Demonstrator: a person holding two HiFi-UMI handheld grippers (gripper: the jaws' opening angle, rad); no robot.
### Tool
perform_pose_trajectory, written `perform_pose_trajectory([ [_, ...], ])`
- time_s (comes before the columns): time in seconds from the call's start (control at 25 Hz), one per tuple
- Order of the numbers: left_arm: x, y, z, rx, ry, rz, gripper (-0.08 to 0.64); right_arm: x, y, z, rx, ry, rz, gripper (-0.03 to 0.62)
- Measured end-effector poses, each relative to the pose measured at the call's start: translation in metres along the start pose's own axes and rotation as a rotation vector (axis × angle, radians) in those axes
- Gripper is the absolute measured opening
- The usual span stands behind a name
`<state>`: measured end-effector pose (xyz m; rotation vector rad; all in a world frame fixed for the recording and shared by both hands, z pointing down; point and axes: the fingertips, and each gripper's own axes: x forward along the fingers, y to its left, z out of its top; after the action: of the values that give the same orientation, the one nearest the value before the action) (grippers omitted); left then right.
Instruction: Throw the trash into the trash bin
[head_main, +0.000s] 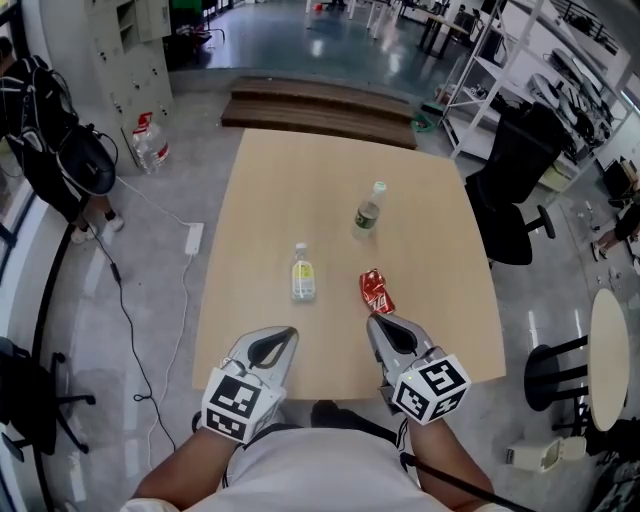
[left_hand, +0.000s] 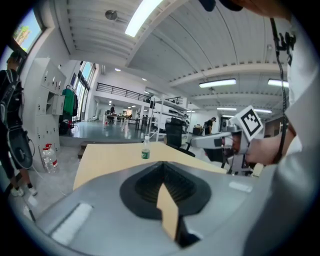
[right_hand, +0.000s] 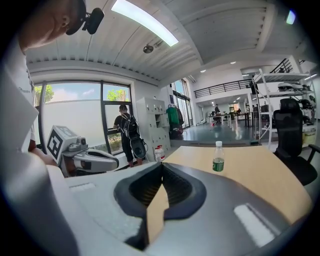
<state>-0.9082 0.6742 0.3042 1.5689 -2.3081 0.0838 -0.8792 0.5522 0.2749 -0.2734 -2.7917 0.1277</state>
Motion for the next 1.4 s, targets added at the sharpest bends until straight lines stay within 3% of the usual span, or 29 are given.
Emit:
perform_pose_trajectory([
  [0.28,0.034,0.010,0.025,0.033,-0.012,0.056,0.008,0.028,-0.050,0.002,-0.025,0.025,-0.003,0.006],
  [0.36,0.042,0.016,0.026,0.034,0.004,0.070,0.008,0.039,-0.064,0.002,-0.022,0.041,0.002,0.057],
  [0.68,0.063,0.034,0.029,0.012,0.054,0.120,0.008,0.082,-0.113,0.008,-0.046,0.054,-0.031,0.075],
  [1.4,0.134,0.039,0.008,-0.042,0.144,0.132,0.008,0.163,-0.199,0.004,-0.003,0.053,-0.044,0.117],
])
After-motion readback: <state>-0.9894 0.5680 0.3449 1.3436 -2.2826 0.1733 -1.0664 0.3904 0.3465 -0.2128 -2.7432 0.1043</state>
